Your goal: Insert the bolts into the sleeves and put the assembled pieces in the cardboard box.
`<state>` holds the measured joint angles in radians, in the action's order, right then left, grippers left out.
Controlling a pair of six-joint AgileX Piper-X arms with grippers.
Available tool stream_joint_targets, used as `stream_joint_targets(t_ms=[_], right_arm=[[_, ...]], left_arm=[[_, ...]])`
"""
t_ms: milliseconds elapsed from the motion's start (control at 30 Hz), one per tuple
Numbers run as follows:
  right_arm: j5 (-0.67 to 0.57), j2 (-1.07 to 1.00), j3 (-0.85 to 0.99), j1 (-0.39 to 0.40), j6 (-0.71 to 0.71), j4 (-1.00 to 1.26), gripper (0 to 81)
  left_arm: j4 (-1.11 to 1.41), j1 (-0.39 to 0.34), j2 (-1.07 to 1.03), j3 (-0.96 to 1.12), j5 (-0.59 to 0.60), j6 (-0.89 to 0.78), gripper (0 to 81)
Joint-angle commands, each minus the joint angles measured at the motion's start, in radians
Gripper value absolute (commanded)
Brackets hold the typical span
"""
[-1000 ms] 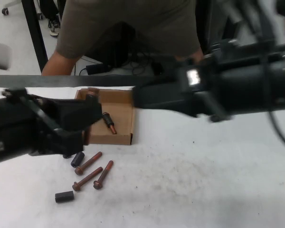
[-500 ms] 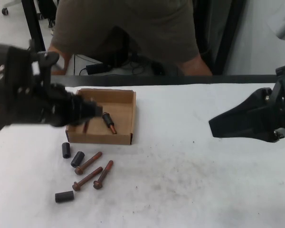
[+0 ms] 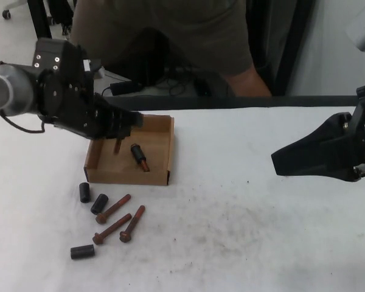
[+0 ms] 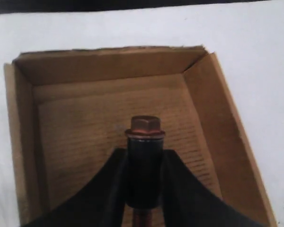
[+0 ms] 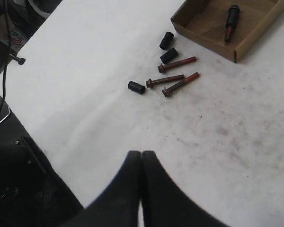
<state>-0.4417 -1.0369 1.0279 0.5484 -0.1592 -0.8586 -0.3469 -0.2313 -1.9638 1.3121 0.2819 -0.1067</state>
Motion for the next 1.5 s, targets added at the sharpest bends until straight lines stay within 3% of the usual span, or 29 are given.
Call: stream_joint_targets(t_ms=[0, 267, 433, 633, 833, 1133, 1467], right_arm=[[-0.005, 0.01, 0.01, -0.005, 0.01, 0.011, 0.2], [0.04, 0.01, 0.01, -0.008, 0.01, 0.011, 0.2], [0.04, 0.01, 0.01, -0.008, 0.01, 0.011, 0.2], [0.039, 0.01, 0.01, -0.008, 0.003, 0.011, 0.2], [0.039, 0.01, 0.01, -0.008, 0.009, 0.011, 0.2], [0.039, 0.01, 0.01, -0.008, 0.009, 0.011, 0.2], [0.039, 0.01, 0.008, -0.008, 0.009, -0.043, 0.2]], left_arm=[[-0.025, 0.001, -0.002, 0.02, -0.03, 0.002, 4.1], [-0.057, -0.001, -0.042, 0.02, -0.019, -0.051, 30.0], [-0.106, -0.001, -0.041, 0.02, -0.034, -0.051, 38.6], [-0.13, -0.001, -0.027, 0.02, 0.088, -0.051, 37.7], [-0.19, -0.003, 0.062, 0.02, 0.154, -0.041, 27.9], [-0.296, -0.013, 0.339, -0.034, 0.101, -0.054, 26.6], [-0.293, -0.013, 0.796, -0.383, 0.03, -0.104, 26.6]])
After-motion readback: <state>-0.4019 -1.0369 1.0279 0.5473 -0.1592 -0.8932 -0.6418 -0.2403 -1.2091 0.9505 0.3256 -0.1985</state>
